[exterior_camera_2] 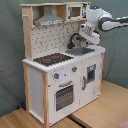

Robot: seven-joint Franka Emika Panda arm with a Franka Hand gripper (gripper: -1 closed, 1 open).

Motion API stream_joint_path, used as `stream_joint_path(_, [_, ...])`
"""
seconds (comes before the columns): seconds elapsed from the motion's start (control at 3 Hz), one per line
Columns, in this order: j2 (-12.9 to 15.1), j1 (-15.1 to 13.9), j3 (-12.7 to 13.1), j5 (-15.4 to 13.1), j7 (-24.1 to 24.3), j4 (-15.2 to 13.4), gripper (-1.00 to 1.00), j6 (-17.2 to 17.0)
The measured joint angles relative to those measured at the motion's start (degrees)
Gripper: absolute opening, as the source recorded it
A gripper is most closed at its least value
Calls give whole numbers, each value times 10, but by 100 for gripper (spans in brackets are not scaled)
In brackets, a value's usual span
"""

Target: Play with the kitchen

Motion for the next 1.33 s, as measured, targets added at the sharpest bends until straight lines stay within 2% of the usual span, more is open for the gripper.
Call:
stream_joint_path(0.67, [-53,0,-66,64,-65,10,-100,3])
stream_joint_path(1.33, [-110,0,-104,127,-144,22,-100,21])
